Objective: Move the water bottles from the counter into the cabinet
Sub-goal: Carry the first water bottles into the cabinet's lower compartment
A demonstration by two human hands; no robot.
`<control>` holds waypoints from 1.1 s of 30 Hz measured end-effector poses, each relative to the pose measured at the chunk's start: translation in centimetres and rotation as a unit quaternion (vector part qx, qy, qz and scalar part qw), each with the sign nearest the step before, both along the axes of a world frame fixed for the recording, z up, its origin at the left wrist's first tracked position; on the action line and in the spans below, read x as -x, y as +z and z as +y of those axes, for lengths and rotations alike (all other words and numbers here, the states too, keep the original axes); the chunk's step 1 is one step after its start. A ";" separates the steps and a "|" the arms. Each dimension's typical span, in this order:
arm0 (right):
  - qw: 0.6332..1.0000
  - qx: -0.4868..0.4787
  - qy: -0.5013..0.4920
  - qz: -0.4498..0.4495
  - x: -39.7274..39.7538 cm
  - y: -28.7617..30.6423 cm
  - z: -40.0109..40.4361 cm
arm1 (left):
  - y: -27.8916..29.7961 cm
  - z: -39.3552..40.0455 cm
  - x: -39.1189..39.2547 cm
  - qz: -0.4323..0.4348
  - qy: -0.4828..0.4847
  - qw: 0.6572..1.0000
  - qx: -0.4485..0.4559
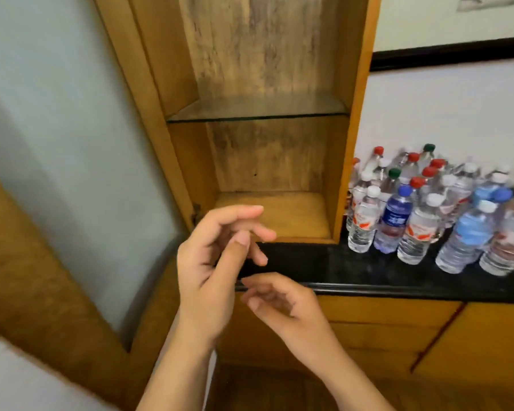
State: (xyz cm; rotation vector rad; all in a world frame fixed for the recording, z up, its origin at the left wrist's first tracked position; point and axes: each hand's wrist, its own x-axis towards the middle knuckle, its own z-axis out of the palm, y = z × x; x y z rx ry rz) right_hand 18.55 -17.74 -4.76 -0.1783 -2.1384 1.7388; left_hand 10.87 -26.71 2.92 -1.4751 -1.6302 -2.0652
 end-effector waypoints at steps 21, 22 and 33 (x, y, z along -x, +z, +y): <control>0.795 0.233 -0.546 -0.127 -29.1 -32.6 12.0 | -38.4 25.3 -18.1 -0.222 -0.304 0.772 0.512; 0.778 0.249 -0.561 -0.132 -29.6 -35.6 11.8 | -41.7 25.7 -18.6 -0.216 -0.305 0.757 0.536; 0.661 0.317 -0.669 -0.124 -31.8 -69.8 14.8 | -77.4 30.5 -19.7 -0.178 -0.284 0.683 0.648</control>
